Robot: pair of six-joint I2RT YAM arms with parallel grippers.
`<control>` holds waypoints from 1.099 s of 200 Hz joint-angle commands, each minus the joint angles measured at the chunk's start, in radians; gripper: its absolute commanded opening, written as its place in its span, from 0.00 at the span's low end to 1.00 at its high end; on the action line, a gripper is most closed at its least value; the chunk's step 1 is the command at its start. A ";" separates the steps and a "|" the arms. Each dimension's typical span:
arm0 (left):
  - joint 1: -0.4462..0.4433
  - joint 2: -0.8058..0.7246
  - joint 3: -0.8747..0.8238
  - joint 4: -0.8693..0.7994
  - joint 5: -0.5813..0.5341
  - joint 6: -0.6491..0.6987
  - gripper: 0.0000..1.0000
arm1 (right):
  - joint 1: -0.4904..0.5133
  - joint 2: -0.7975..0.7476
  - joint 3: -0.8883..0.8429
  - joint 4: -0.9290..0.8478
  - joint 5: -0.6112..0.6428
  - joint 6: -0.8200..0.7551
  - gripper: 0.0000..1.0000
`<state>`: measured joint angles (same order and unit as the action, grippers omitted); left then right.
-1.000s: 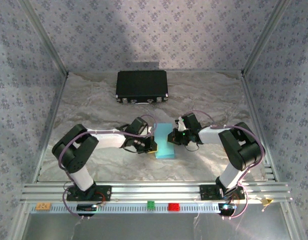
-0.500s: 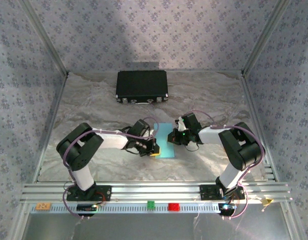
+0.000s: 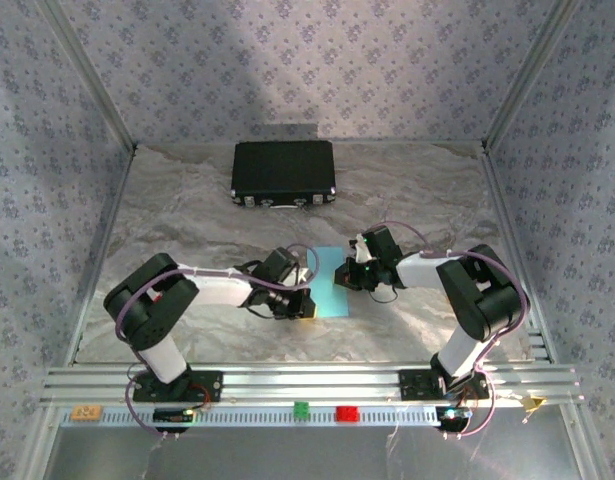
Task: Fold a paper plane with a square sheet of paper (pick it up from the middle)
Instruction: First fold the square sheet of paper in half at the center of the table.
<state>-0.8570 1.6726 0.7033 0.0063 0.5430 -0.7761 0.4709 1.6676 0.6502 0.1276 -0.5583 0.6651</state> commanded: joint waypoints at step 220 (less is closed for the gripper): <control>0.170 0.085 0.234 0.059 0.074 -0.117 0.00 | 0.017 -0.390 -0.118 -0.255 0.131 0.024 0.02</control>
<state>-0.6918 1.7073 0.8997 0.0357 0.5526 -0.8768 0.4965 1.3048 0.5827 -0.0891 -0.4484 0.6247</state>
